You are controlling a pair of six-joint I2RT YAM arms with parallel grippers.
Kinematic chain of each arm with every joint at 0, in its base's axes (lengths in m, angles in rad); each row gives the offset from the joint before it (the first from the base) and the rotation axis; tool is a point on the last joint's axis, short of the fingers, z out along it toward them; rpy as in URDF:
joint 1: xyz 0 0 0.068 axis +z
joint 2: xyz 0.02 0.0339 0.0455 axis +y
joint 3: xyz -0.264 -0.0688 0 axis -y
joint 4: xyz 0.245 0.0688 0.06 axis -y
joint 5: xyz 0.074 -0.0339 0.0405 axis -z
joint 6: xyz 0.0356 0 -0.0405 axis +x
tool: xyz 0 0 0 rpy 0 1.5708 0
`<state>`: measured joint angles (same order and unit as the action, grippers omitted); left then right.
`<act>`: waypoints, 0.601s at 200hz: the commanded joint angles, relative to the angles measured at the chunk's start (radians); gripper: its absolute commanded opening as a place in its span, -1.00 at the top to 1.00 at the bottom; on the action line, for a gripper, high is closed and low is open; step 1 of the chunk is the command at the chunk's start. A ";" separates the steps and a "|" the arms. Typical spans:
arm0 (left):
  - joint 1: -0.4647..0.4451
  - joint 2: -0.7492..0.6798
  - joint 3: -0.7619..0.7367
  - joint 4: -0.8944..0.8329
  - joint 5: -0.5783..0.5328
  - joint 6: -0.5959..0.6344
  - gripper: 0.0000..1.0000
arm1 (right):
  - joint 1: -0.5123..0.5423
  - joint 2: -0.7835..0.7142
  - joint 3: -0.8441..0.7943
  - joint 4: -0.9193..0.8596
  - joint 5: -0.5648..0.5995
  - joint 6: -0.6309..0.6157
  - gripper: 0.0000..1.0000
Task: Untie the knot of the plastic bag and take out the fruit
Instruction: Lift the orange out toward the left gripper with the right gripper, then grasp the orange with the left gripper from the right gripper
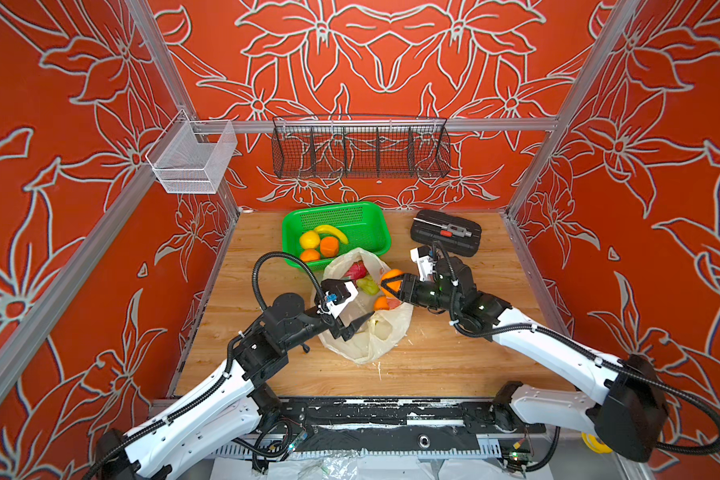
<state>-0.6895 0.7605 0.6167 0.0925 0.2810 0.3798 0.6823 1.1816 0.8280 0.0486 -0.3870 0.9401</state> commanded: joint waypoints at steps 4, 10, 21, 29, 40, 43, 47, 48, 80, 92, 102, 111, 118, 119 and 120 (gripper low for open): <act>-0.007 0.074 0.059 0.041 0.113 0.190 -0.78 | -0.003 -0.033 -0.012 0.054 -0.066 0.025 0.08; -0.007 0.096 0.071 0.041 0.113 0.198 -0.78 | -0.003 -0.035 -0.013 0.057 -0.074 0.025 0.08; -0.007 0.133 0.093 0.041 0.117 0.213 -0.78 | -0.003 -0.037 -0.013 0.059 -0.088 0.025 0.09; -0.007 0.157 0.111 0.040 0.121 0.217 -0.78 | -0.003 -0.040 -0.014 0.062 -0.102 0.025 0.10; -0.007 0.184 0.132 0.044 0.129 0.214 -0.79 | -0.003 -0.041 -0.018 0.071 -0.125 0.024 0.09; -0.006 0.190 0.137 0.047 0.132 0.214 -0.79 | -0.003 -0.043 -0.019 0.072 -0.129 0.023 0.09; -0.007 0.198 0.141 0.052 0.135 0.215 -0.80 | -0.003 -0.042 -0.019 0.075 -0.137 0.021 0.09; -0.007 0.200 0.143 0.053 0.135 0.215 -0.80 | -0.003 -0.043 -0.019 0.075 -0.140 0.020 0.09; -0.007 0.278 0.182 0.065 0.167 0.233 -0.81 | -0.001 -0.053 -0.037 0.111 -0.187 0.026 0.12; -0.007 0.303 0.191 0.069 0.166 0.238 -0.81 | -0.001 -0.060 -0.044 0.125 -0.194 0.032 0.12; -0.007 0.319 0.194 0.076 0.163 0.240 -0.79 | -0.001 -0.066 -0.044 0.122 -0.193 0.030 0.12; -0.007 0.329 0.195 0.083 0.168 0.241 -0.77 | -0.001 -0.070 -0.044 0.116 -0.190 0.029 0.12; -0.006 0.335 0.194 0.093 0.173 0.240 -0.74 | -0.002 -0.073 -0.044 0.115 -0.191 0.028 0.12; -0.007 0.336 0.194 0.094 0.174 0.240 -0.74 | -0.002 -0.073 -0.044 0.115 -0.191 0.028 0.12; -0.007 0.336 0.194 0.095 0.174 0.240 -0.73 | -0.001 -0.073 -0.044 0.115 -0.191 0.029 0.12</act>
<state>-0.6930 1.0779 0.7944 0.1406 0.4202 0.5884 0.6823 1.1412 0.7940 0.1219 -0.5522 0.9531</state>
